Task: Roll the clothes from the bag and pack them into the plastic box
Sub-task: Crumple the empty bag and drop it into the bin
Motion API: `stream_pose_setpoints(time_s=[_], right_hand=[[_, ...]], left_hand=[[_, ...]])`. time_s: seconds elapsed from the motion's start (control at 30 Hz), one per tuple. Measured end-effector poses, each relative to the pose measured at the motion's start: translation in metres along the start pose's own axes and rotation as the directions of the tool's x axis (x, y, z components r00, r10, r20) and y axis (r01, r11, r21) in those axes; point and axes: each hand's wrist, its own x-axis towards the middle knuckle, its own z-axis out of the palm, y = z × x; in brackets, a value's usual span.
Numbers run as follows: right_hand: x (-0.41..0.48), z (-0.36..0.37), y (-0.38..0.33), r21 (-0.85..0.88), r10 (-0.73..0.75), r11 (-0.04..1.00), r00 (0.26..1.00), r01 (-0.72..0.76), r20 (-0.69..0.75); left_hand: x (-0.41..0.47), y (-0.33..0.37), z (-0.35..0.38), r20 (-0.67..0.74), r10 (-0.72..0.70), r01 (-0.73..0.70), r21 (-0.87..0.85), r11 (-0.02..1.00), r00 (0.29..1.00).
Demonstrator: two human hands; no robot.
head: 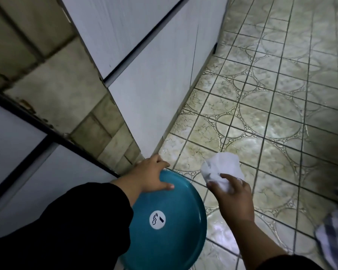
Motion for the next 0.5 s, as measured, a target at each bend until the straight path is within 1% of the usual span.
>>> stream_pose_setpoints(time_s=[0.1,0.17,0.23,0.3,0.33,0.4,0.43,0.47,0.5], right_hand=[[0.000,-0.004,-0.005,0.007,0.008,1.000,1.000,-0.008,-0.011],[-0.005,-0.005,-0.008,-0.016,-0.020,1.000,1.000,0.020,-0.011],[-0.016,-0.002,-0.010,-0.066,-0.100,0.993,0.995,0.102,0.019],[-0.032,0.006,-0.012,-0.147,-0.233,0.958,0.967,0.247,0.107],[-0.041,0.011,-0.014,-0.184,-0.306,0.924,0.937,0.335,0.171],[-0.060,0.023,-0.018,-0.247,-0.430,0.822,0.844,0.513,0.320],[-0.069,0.031,-0.015,-0.293,-0.486,0.738,0.780,0.608,0.395],[-0.076,0.039,-0.012,-0.346,-0.518,0.627,0.705,0.698,0.485],[-0.081,0.045,-0.011,-0.390,-0.502,0.524,0.644,0.757,0.577]], left_hand=[[-0.005,-0.002,-0.010,0.015,-0.040,0.041,-0.092,0.995,0.999],[-0.009,-0.007,-0.020,0.049,-0.072,0.080,-0.173,0.982,0.996],[-0.014,-0.012,-0.031,0.100,-0.091,0.116,-0.282,0.952,0.991],[-0.019,-0.018,-0.041,0.134,-0.128,0.172,-0.410,0.896,0.983],[-0.021,-0.022,-0.045,0.138,-0.147,0.196,-0.475,0.858,0.979],[-0.026,-0.028,-0.051,0.127,-0.157,0.202,-0.571,0.796,0.979],[-0.028,-0.030,-0.053,0.124,-0.156,0.200,-0.595,0.779,0.980],[-0.030,-0.032,-0.053,0.124,-0.157,0.199,-0.601,0.774,0.980],[-0.031,-0.032,-0.052,0.123,-0.162,0.203,-0.594,0.778,0.979]])
